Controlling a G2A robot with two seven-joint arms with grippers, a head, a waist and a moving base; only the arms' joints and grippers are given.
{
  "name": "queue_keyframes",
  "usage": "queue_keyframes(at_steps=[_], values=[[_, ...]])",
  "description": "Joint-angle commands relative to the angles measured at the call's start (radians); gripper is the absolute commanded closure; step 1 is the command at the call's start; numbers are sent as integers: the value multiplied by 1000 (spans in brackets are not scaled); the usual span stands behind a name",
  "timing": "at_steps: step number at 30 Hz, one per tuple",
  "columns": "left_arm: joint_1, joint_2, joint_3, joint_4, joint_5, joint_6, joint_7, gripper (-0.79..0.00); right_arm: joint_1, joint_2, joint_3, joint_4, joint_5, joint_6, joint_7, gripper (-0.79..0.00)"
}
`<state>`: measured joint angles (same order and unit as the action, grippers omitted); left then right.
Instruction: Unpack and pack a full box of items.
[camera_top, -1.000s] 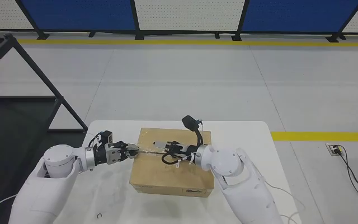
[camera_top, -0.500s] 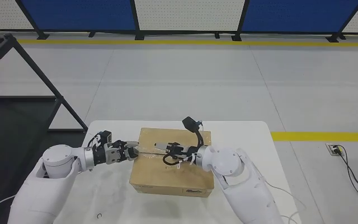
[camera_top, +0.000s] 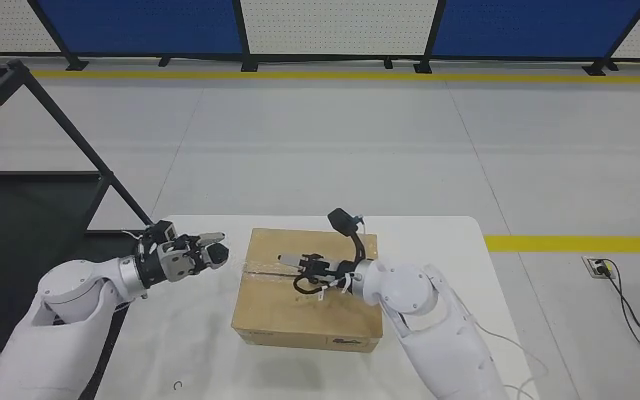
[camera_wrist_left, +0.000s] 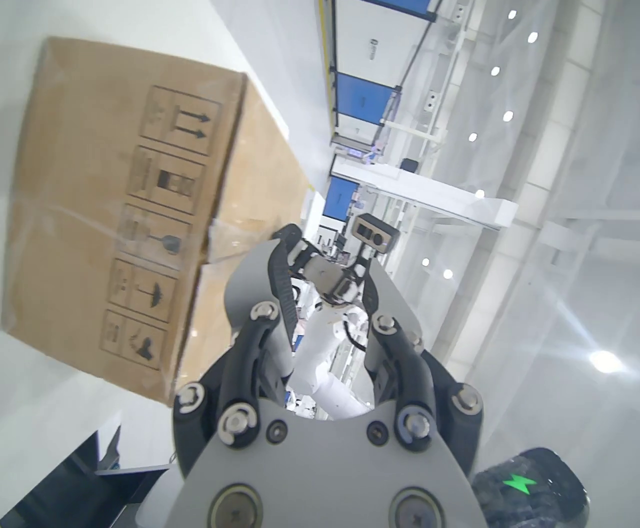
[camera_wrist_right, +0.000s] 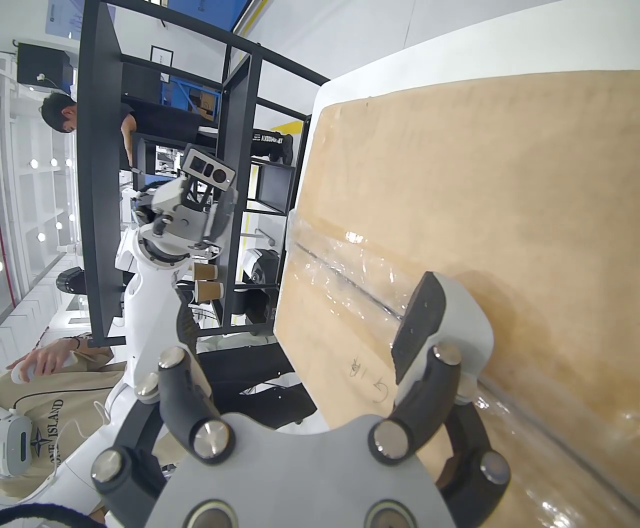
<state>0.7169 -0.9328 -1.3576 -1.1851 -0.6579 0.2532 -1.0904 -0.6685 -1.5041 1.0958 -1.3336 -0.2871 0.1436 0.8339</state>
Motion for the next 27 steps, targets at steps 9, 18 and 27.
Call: queue_keyframes(at_steps=[9, 18, 27], values=[[-40, -39, 178, -39, 32, 121, 122, 0, -9, 6, 2, -3, 14, -15, -9, -785], [-108, -52, 252, 55, 104, 151, 80, 0, -21, 12, 3, -20, 19, -21, -19, -785], [-110, -50, 255, 85, 137, 144, 83, 0, -10, 14, -8, -24, 27, -27, -17, -785]])
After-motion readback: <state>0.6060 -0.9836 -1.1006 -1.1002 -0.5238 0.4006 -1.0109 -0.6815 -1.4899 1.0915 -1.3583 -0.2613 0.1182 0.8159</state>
